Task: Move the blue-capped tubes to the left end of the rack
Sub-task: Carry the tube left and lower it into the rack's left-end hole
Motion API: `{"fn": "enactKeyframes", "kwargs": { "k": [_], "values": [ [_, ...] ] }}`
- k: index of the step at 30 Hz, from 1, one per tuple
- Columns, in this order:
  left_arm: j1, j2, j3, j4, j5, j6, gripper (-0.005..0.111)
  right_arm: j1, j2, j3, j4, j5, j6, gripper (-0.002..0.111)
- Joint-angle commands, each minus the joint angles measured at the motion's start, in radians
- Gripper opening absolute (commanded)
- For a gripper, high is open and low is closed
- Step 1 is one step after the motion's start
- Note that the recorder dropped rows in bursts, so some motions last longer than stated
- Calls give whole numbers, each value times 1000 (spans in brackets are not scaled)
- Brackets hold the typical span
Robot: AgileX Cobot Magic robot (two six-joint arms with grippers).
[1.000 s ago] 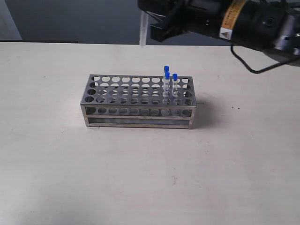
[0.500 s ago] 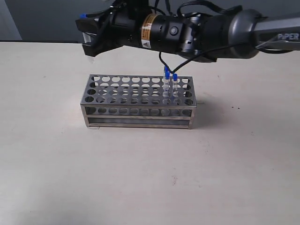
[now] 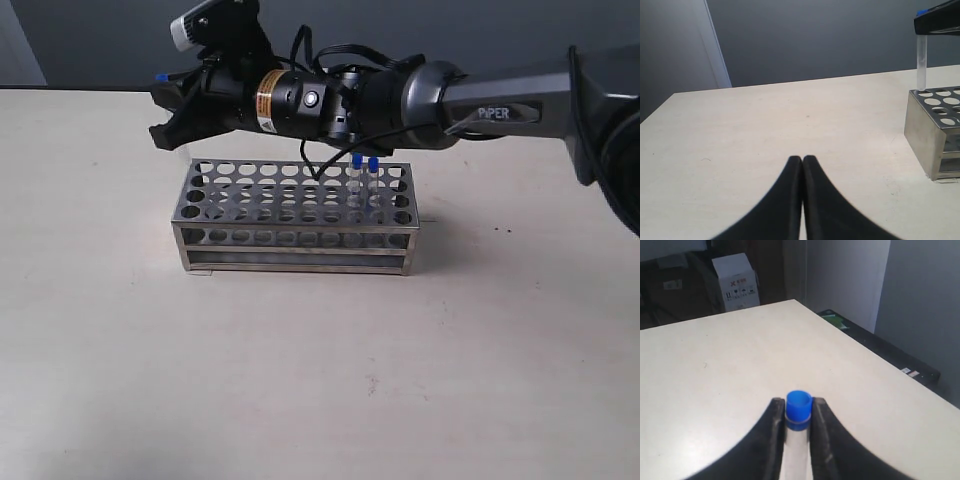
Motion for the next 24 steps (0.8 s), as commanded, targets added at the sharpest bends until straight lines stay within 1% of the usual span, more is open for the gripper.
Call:
{"fn": "enactKeyframes", "kwargs": {
  "k": [1,16,24],
  "values": [
    [-7,4,-2,3,-14,0,0,-1,10,-21,24,31,-1,-1],
    [-7,4,-2,3,-14,0,0,-1,40,-30,25,53,-6,-1],
    [-7,4,-2,3,-14,0,0,-1,40,-30,62,53,-37,-1]
  ]
}}
